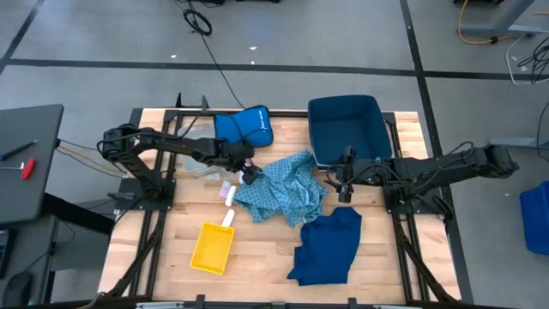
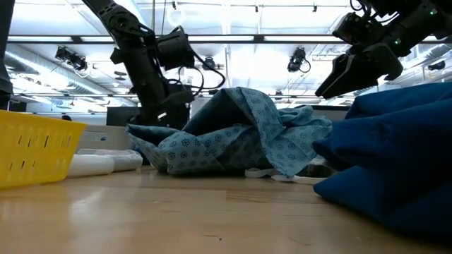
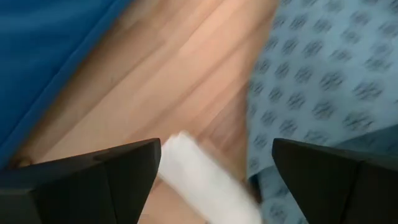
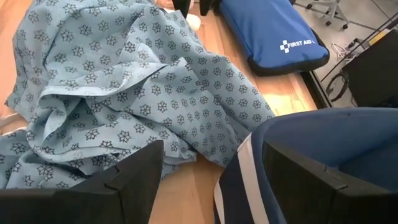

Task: Pick & place medical supplies in basket/bin
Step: Put the white bandage into the yellow basket

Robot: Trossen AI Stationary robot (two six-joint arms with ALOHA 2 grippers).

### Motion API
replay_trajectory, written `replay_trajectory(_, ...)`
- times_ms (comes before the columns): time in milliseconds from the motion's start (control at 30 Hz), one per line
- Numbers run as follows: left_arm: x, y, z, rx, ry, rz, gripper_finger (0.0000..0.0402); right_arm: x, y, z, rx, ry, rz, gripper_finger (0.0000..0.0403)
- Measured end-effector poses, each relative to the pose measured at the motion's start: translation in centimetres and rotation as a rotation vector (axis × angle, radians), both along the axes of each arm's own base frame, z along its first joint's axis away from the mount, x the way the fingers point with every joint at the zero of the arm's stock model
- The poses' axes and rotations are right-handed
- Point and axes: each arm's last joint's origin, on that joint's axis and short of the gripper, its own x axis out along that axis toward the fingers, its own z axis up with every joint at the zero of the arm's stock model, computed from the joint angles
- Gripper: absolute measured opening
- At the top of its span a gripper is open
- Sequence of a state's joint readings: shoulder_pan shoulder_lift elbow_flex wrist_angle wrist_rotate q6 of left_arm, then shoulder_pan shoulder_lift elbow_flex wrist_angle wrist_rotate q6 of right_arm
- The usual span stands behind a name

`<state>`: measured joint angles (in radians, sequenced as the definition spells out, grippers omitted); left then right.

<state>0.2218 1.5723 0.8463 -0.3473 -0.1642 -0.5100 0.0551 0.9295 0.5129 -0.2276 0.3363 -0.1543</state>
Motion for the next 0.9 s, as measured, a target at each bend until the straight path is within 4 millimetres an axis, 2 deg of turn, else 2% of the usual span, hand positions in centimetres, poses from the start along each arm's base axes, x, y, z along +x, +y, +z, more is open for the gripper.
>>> replay_trajectory(333, -1.2, -1.2, -0.6, -0.041, 0.152, -0.007, 0.0314, 0.0, 0.0, 0.0, 0.007, 0.002, -0.001, 0.0283)
replay_trajectory(533, -2.3, -1.7, -0.7, 0.021, 0.274, 0.016, 0.0314, -0.1, 0.0, -0.1, 0.007, 0.008, -0.001, 0.0283)
replay_trajectory(767, -0.7, -1.7, 1.1, 0.064, 0.03, 0.03, 0.0314, -0.1, 0.0, -0.1, 0.013, 0.006, -0.006, 0.0283)
replay_trajectory(900, -0.1, -1.7, 1.0, 0.073, -0.009, -0.007, 0.0314, -0.1, 0.0, -0.1, 0.019, 0.005, -0.005, 0.0283)
